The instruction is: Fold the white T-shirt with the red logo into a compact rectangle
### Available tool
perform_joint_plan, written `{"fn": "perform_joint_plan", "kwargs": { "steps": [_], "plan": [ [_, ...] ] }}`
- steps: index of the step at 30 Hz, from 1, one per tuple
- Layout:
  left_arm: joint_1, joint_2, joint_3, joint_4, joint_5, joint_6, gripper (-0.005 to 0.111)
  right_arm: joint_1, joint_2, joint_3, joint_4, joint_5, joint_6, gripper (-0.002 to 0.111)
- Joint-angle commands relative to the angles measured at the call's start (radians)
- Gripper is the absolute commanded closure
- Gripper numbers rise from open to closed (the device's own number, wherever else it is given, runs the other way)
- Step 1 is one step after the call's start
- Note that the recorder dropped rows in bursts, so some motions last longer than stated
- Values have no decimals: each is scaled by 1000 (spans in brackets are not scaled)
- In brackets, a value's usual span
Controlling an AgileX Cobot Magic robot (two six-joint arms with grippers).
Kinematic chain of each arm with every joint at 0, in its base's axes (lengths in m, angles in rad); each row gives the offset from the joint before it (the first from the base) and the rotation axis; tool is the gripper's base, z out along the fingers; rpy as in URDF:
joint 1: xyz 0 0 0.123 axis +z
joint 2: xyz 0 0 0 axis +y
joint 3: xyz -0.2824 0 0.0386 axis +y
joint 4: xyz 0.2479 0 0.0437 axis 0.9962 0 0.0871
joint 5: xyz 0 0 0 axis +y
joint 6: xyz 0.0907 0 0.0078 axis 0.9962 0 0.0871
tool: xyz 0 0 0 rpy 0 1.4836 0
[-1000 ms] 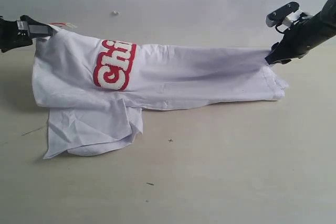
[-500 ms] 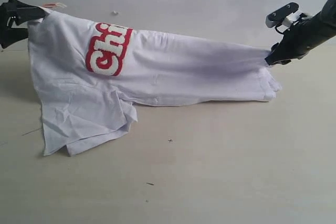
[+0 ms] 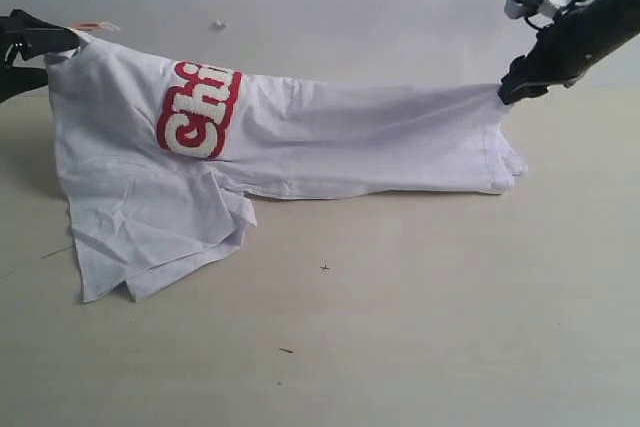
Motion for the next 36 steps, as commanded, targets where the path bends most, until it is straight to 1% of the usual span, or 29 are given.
{"fn": "perform_joint_plan", "kwargs": {
  "steps": [1, 4, 6, 7, 10, 12, 13, 15, 16, 17, 18, 20, 23, 24, 26, 29, 31, 33, 36],
  "plan": [
    [5, -7, -9, 34, -5, -15, 2, -9, 1, -108, 13, 93, 55, 55],
    [5, -7, -9, 47, -5, -18, 2, -24, 3, -144, 46, 133, 92, 55],
    [5, -7, -9, 47, -2, -20, 2, -68, 34, -190, 194, 291, 65, 55],
    [5, -7, -9, 47, 3, -20, 2, -88, 52, -214, 256, 340, 50, 55],
    [5, -7, -9, 47, 28, -31, 2, -134, 89, -262, 343, 344, 123, 55],
    [5, -7, -9, 47, 35, -42, 2, -145, 92, -264, 400, 349, 145, 55],
    [5, -7, -9, 47, 35, -42, 2, -145, 94, -263, 402, 356, 145, 57],
    [5, -7, -9, 47, 29, -42, 2, -114, 110, -263, 398, 356, 116, 69],
    [5, -7, -9, 47, 29, -42, 2, -76, 128, -263, 343, 356, 102, 81],
    [5, -7, -9, 47, 35, -45, 2, -54, 141, -263, 309, 356, 102, 87],
    [5, -7, -9, 47, 43, -49, 2, -19, 163, -263, 217, 356, 110, 96],
    [5, -7, -9, 47, 44, -51, 2, 30, 198, -263, 112, 356, 112, 108],
    [5, -7, -9, 47, 51, -49, 2, 65, 225, -263, -7, 274, 193, 108],
    [5, -7, -9, 47, 54, -46, 2, 73, 230, -263, -58, 232, 277, 108],
    [5, -7, -9, 47, 68, -46, 2, 86, 245, -263, -143, 205, 356, 108],
    [5, -7, -9, 49, 77, -38, 2, 95, 262, -263, -245, 233, 410, 108],
    [5, -7, -9, 53, 77, -38, 2, 102, 268, -263, -307, 286, 427, 108],
    [5, -7, -9, 55, 77, -38, 2, 102, 268, -263, -325, 350, 427, 108],
    [5, -7, -9, 55, 77, -38, 2, 102, 255, -263, -296, 356, 427, 108]
  ]
}}
